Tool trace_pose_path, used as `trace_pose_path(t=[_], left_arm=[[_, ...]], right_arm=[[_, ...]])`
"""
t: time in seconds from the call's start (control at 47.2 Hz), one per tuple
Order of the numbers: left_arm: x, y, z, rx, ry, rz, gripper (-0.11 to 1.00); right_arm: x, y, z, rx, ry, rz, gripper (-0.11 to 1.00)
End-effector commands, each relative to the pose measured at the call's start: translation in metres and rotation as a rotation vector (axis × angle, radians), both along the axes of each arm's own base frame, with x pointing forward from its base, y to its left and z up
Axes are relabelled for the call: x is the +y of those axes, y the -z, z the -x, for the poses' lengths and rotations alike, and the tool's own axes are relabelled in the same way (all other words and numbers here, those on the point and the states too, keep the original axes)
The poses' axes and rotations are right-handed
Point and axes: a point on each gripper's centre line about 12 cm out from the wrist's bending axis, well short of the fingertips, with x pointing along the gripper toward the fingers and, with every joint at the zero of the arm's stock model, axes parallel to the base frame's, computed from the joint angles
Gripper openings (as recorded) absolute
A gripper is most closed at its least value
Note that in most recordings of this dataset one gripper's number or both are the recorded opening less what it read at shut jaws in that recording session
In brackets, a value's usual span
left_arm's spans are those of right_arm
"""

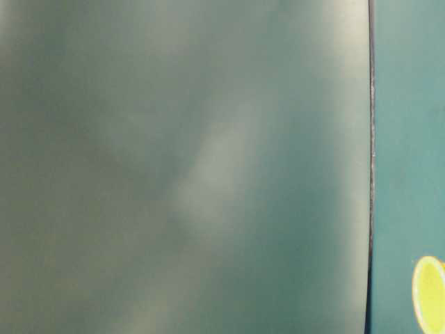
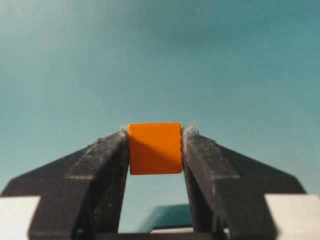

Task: Move the block to the right with right arm.
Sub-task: 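Lift the orange cube and carry it right toward the table edge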

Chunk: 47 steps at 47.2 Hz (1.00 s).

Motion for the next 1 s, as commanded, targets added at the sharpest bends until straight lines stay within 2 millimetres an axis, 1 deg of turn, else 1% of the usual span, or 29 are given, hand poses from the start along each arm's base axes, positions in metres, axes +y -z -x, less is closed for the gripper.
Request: trace_pose_path(t=[0.0, 0.36, 0.509, 0.679, 0.975], left_arm=[[0.000, -0.011, -0.002, -0.028, -0.001, -0.002, 0.00], [0.000, -0.011, -0.002, -0.026, -0.001, -0.002, 0.00], [0.000, -0.011, -0.002, -0.026, -0.001, -0.002, 0.00], [0.000, -0.011, -0.002, -0.026, -0.001, -0.002, 0.00], [0.000, -0.010, -0.003, -0.023, -0.001, -0.002, 0.00]], right_arm=[[0.001, -0.006, 0.003, -0.020, -0.003, -0.003, 0.41], [0.002, -0.002, 0.036, 0.021, -0.015, -0.004, 0.41], [0.002, -0.005, 0.046, 0.018, -0.018, -0.003, 0.41], [0.003, -0.008, 0.050, 0.002, -0.020, -0.003, 0.41], [0.003, -0.006, 0.050, 0.004, -0.020, -0.003, 0.41]])
